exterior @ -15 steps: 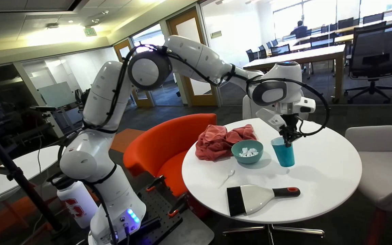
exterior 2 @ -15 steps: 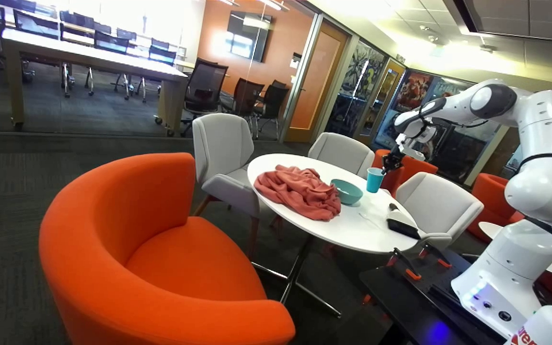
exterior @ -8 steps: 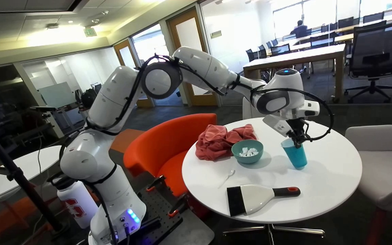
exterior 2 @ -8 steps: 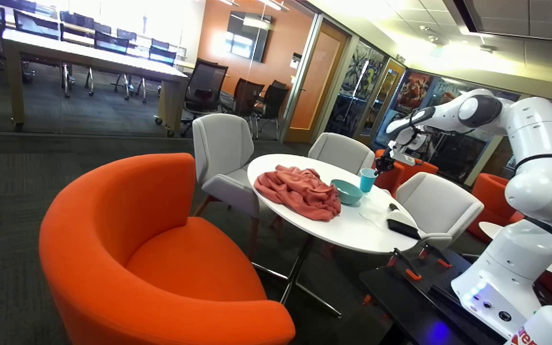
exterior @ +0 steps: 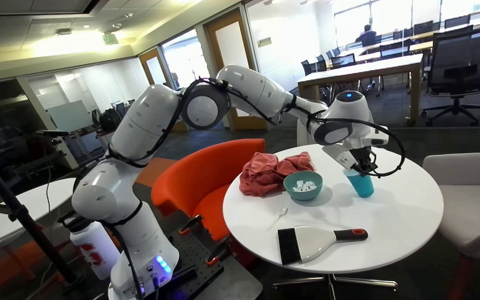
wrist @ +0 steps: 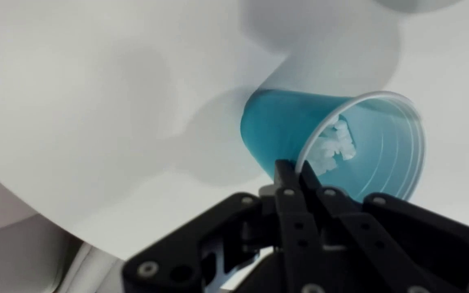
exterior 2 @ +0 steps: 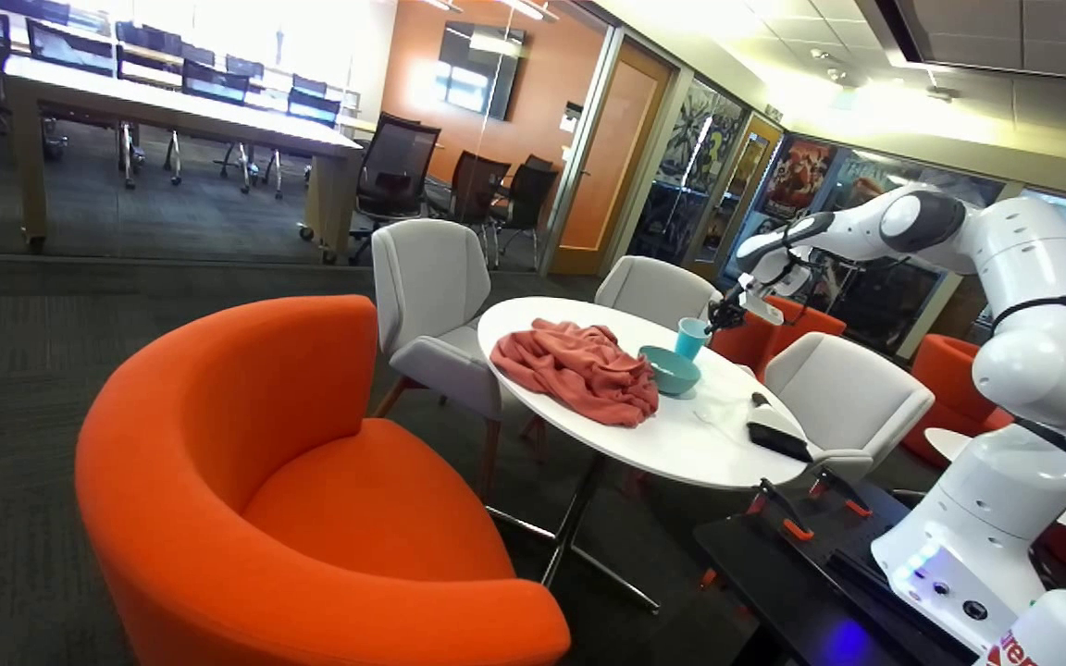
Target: Pour the contents in the cup into the bowl
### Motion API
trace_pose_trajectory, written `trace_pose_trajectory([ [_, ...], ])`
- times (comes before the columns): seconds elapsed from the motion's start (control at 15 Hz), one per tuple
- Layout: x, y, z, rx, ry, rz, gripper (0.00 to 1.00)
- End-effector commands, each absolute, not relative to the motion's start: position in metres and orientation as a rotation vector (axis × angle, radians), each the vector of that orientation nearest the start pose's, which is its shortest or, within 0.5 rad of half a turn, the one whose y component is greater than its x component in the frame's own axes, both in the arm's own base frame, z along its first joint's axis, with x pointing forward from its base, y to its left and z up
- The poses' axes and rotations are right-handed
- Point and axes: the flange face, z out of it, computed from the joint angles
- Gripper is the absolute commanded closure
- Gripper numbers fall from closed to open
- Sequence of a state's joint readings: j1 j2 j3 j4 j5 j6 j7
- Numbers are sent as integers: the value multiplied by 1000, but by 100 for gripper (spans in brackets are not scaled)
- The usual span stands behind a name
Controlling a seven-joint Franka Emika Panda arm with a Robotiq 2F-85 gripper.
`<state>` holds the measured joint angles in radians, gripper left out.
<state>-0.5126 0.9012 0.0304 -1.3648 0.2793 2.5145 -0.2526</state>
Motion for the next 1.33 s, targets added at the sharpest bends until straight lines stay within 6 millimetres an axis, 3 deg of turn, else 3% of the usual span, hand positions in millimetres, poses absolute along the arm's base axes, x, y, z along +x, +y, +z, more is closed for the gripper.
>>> trace_pose_trajectory([
  [0.0, 673, -358, 204, -2824, 610, -518, 99],
  [0.33, 670, -353, 208, -2729, 545, -473, 99],
  [0.53, 667, -349, 203, -2706, 508, -357, 99],
  [1.27, 663, -348, 193, -2750, 545, -149, 99],
])
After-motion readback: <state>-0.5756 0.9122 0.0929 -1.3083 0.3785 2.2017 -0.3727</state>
